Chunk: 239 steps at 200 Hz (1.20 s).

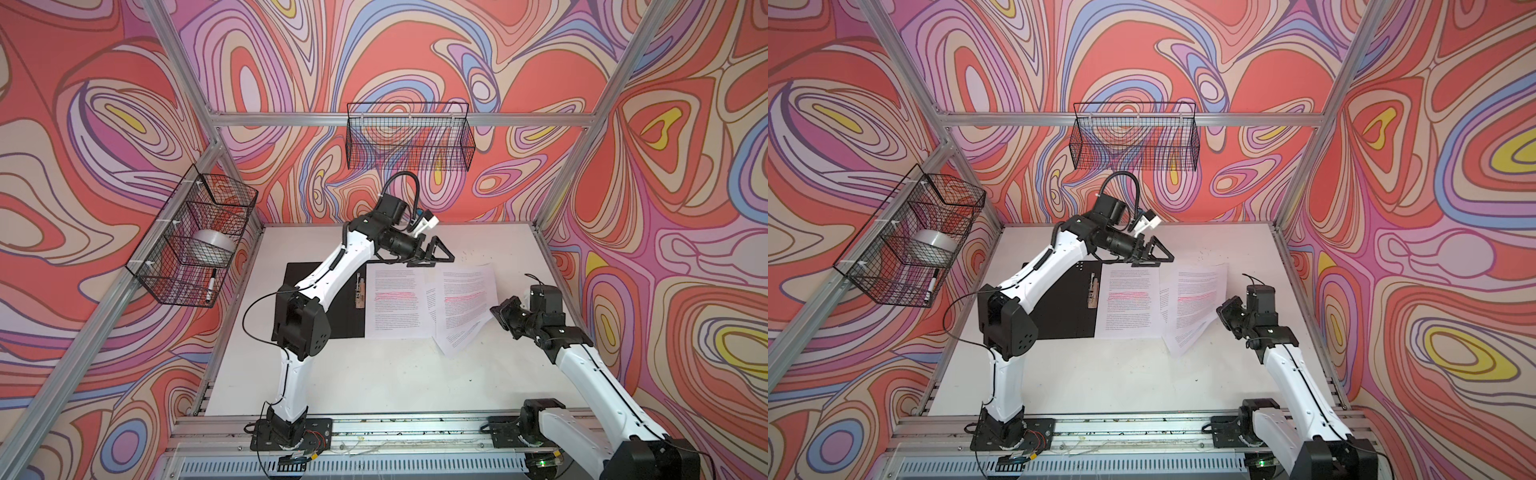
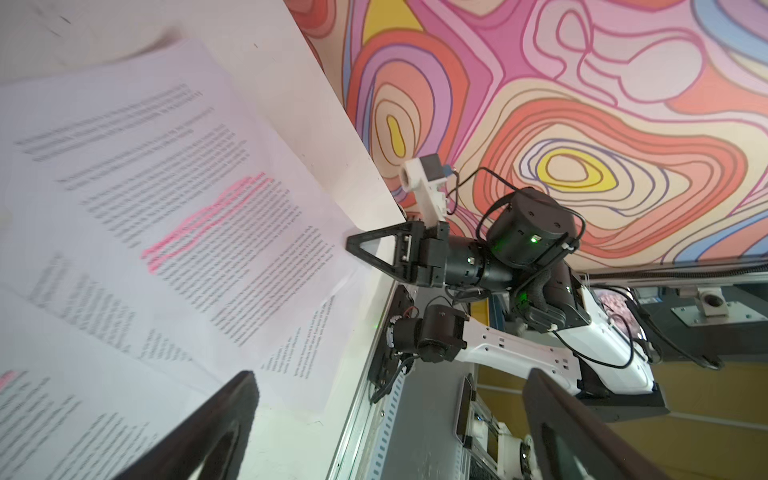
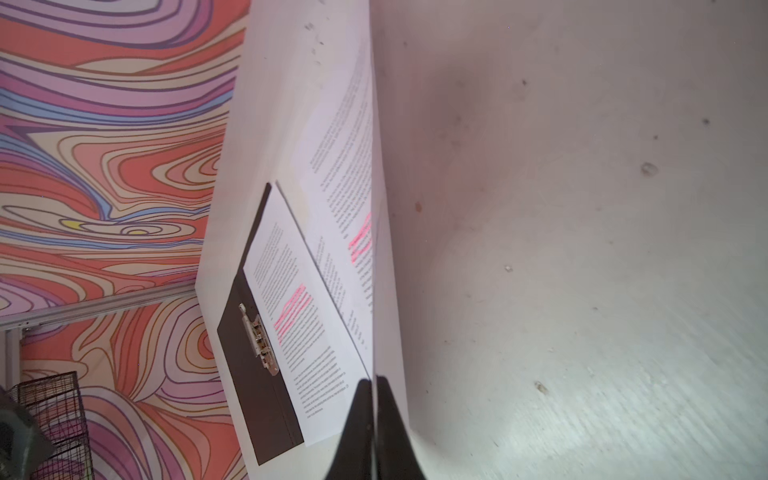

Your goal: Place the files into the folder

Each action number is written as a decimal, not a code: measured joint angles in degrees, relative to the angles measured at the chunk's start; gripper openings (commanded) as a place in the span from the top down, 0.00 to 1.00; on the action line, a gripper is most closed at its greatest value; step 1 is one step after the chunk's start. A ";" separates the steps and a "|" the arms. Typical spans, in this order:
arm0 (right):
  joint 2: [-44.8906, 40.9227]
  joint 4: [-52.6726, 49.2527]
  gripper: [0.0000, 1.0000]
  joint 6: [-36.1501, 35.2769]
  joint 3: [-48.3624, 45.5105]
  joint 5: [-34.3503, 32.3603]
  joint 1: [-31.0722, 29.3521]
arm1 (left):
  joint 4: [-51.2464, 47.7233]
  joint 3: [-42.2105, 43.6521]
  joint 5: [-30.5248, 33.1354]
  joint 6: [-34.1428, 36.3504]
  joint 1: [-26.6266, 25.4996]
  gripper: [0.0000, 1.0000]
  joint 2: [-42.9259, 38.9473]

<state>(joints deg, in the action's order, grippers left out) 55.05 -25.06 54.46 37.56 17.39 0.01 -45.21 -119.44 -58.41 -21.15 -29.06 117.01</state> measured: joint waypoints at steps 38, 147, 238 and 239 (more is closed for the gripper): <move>1.38 -6.03 1.00 -5.66 11.80 0.20 0.02 | 1.11 6.23 2.71 -2.10 9.16 0.01 -6.10; 10.82 -14.45 1.00 -13.70 33.81 6.05 0.02 | 1.99 23.17 5.95 -0.59 19.69 0.01 -15.10; 15.39 -16.33 1.00 -15.89 43.06 10.16 -1.60 | 1.05 26.23 6.93 1.62 22.71 0.01 -16.59; 15.50 -16.37 1.00 -15.91 43.23 10.12 -1.77 | 1.07 26.23 6.95 1.62 22.73 0.01 -16.59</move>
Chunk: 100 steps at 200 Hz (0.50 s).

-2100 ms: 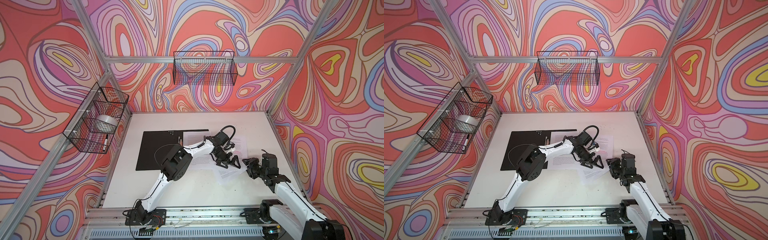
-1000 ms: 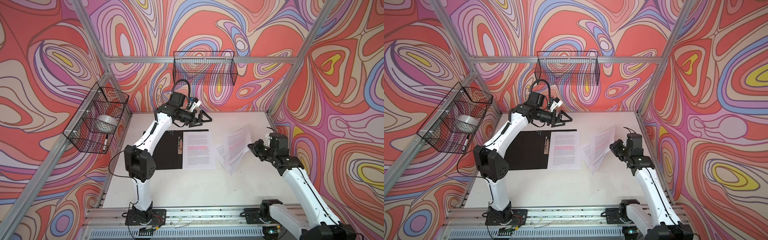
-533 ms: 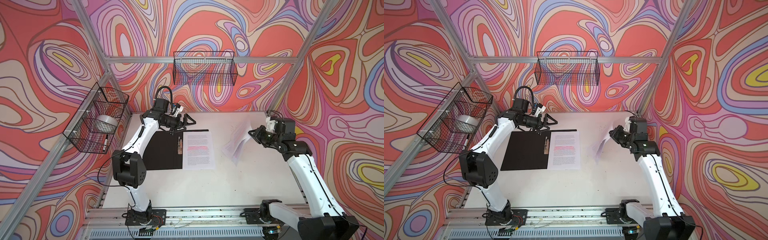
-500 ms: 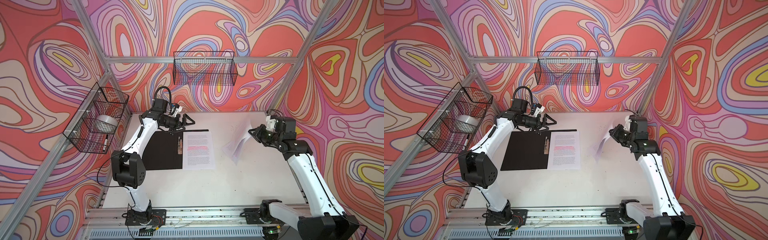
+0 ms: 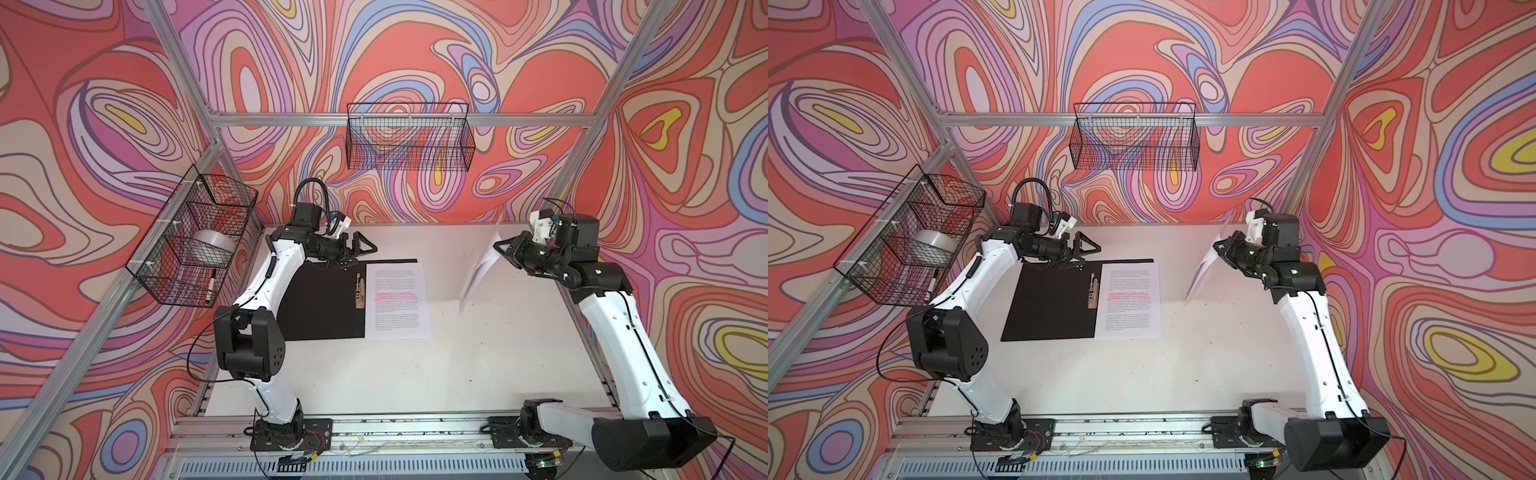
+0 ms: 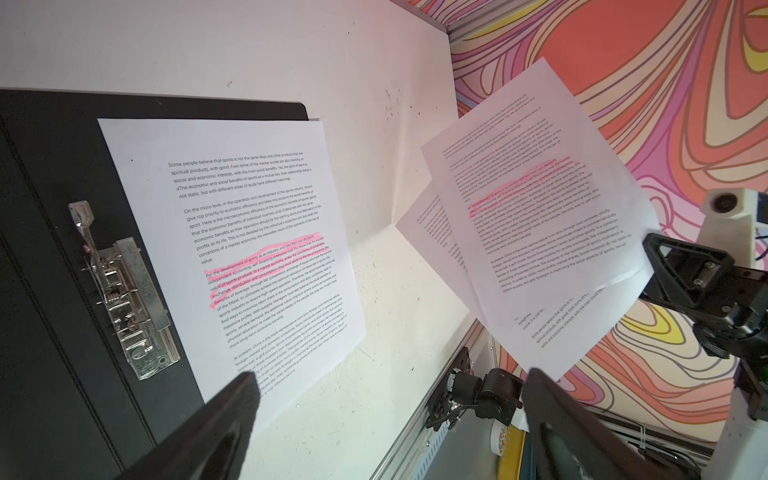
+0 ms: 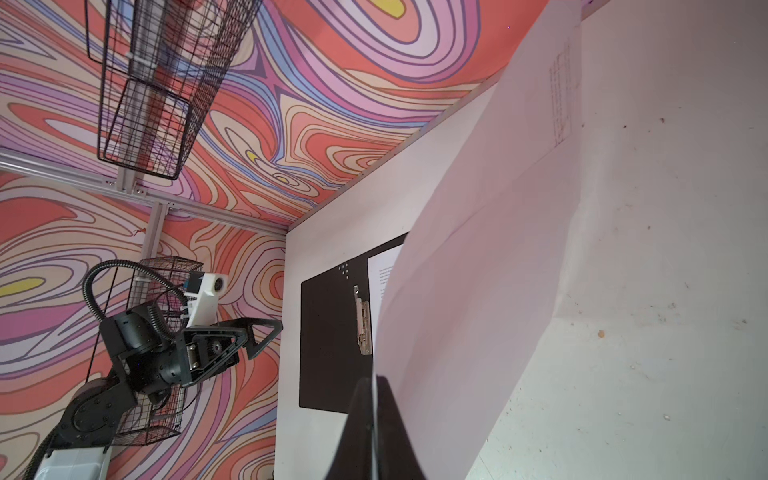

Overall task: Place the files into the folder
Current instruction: 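Carry the upright papers with the right gripper toward the folder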

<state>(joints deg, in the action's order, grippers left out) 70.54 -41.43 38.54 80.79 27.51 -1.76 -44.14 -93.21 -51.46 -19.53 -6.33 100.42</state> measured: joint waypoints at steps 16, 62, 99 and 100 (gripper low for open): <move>1.07 -0.15 1.00 -0.13 1.97 -0.17 -2.23 | -0.09 0.17 1.16 -0.07 0.46 0.01 -0.17; 8.07 -0.22 1.00 -0.83 10.51 -2.36 -12.09 | -0.96 0.76 3.72 0.07 2.23 0.01 -1.05; 14.86 0.79 1.00 -1.03 18.25 -4.35 -19.10 | -2.03 0.83 4.70 0.68 3.74 0.01 -2.32; 14.99 0.81 1.00 -1.03 18.40 -4.39 -19.23 | -2.03 0.85 4.70 0.70 3.76 0.01 -2.36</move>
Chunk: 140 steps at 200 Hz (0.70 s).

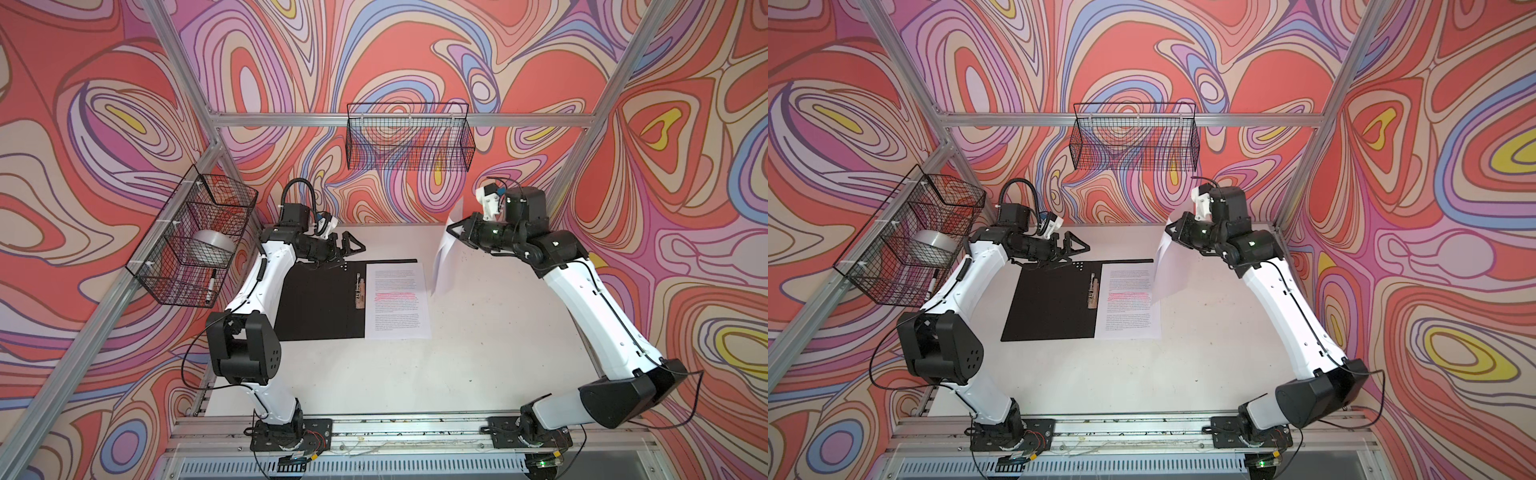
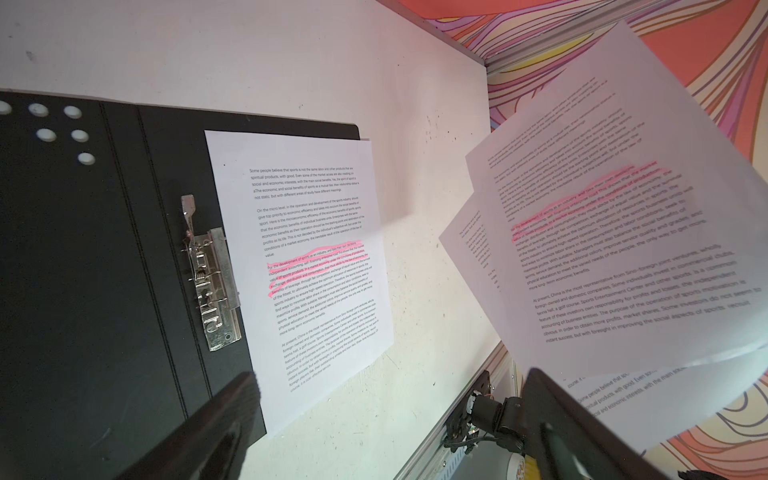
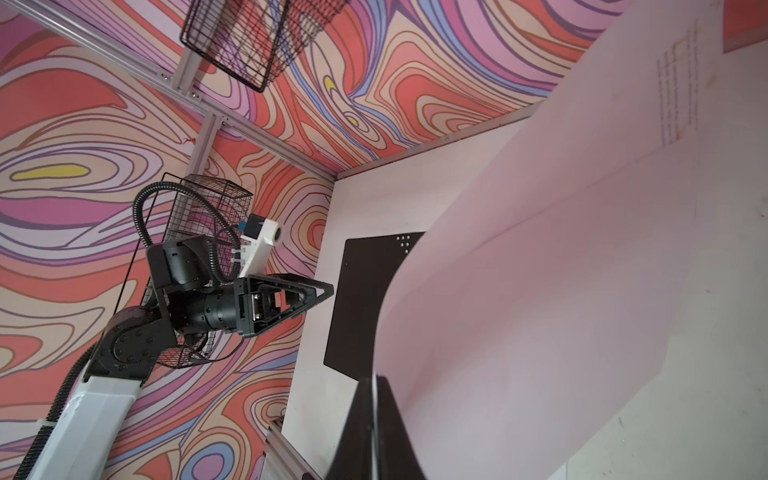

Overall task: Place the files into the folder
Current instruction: 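Carry the upright papers with the right gripper toward the folder, then lay the papers onto the folder sheet and open the right gripper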

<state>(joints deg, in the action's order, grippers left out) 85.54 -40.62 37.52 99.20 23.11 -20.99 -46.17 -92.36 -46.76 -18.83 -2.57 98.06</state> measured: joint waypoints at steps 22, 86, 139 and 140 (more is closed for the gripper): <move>2.78 1.95 1.00 0.07 2.69 -0.94 -3.48 | -0.55 0.72 0.61 0.22 1.01 0.01 -1.22; -1.25 16.65 1.00 4.20 -13.53 -5.90 -8.35 | -0.90 4.33 3.80 0.24 2.19 0.01 -4.57; -6.62 28.28 1.00 10.64 -40.79 -12.17 -10.16 | -0.92 4.81 4.22 0.17 2.19 0.01 -4.96; -6.67 28.39 1.00 10.75 -41.07 -12.26 -10.19 | -0.87 4.83 4.22 0.17 2.19 0.01 -4.96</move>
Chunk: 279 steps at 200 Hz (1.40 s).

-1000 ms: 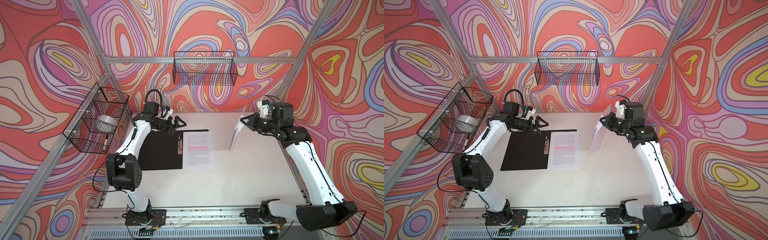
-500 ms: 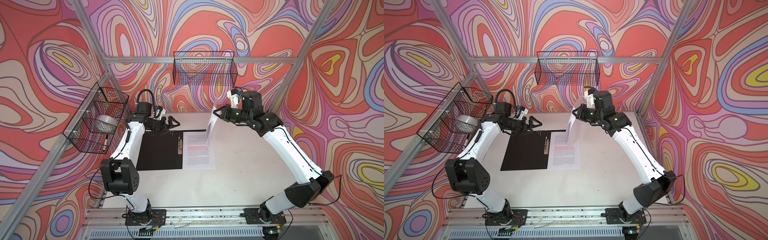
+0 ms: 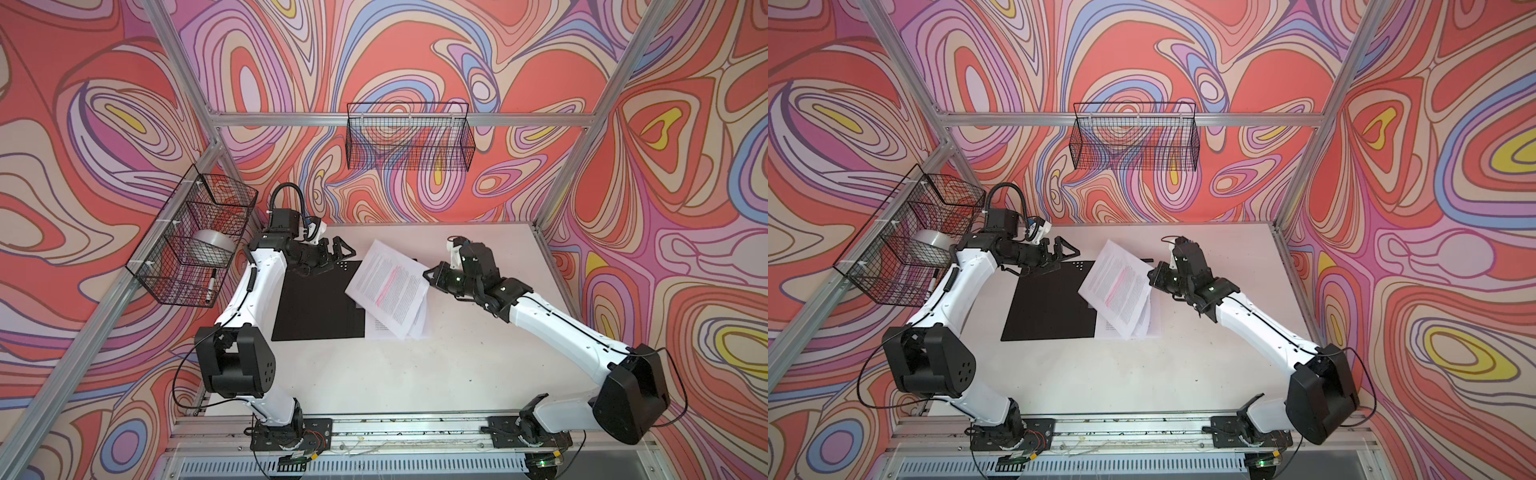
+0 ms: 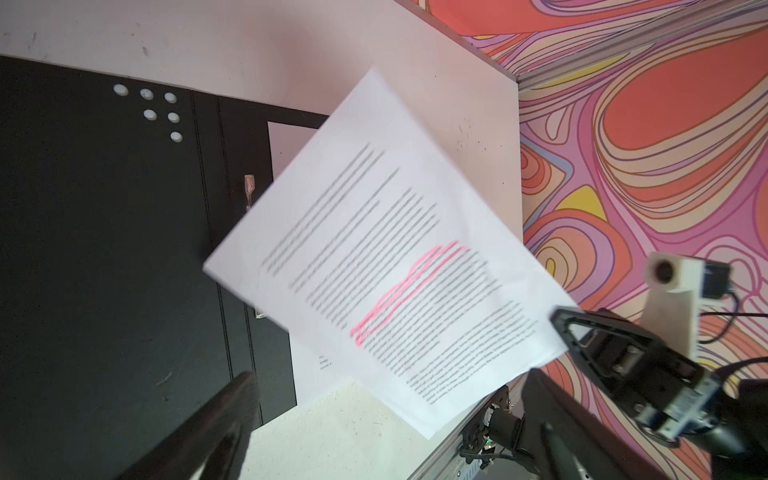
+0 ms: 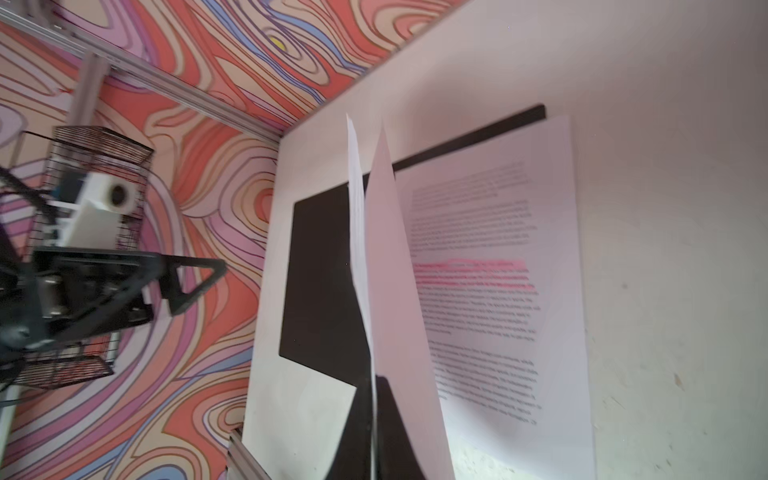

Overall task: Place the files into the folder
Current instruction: 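Lay the papers onto the folder sheet and open the right gripper, then withdraw the right gripper from the folder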

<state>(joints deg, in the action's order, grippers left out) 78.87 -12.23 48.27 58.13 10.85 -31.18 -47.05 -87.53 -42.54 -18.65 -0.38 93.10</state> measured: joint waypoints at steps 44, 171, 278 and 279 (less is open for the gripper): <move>-2.84 4.39 1.00 4.11 -10.43 -4.24 -0.79 | 0.07 0.76 0.44 0.00 0.00 0.01 0.46; -5.38 -3.56 1.00 8.72 -6.05 -22.27 -0.79 | 0.11 2.14 1.29 -0.72 0.00 0.01 0.85; -4.90 -0.63 1.00 25.70 -17.09 -31.43 -0.79 | 4.63 14.43 12.17 -8.07 0.00 0.01 -2.36; -4.79 -0.39 1.00 25.99 -17.38 -31.43 -0.79 | 4.70 14.62 12.26 -8.20 0.00 0.01 -2.43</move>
<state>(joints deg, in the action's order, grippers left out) 74.08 -12.62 74.26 40.75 -20.58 -31.97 -42.35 -72.90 -30.28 -26.85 -0.38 90.67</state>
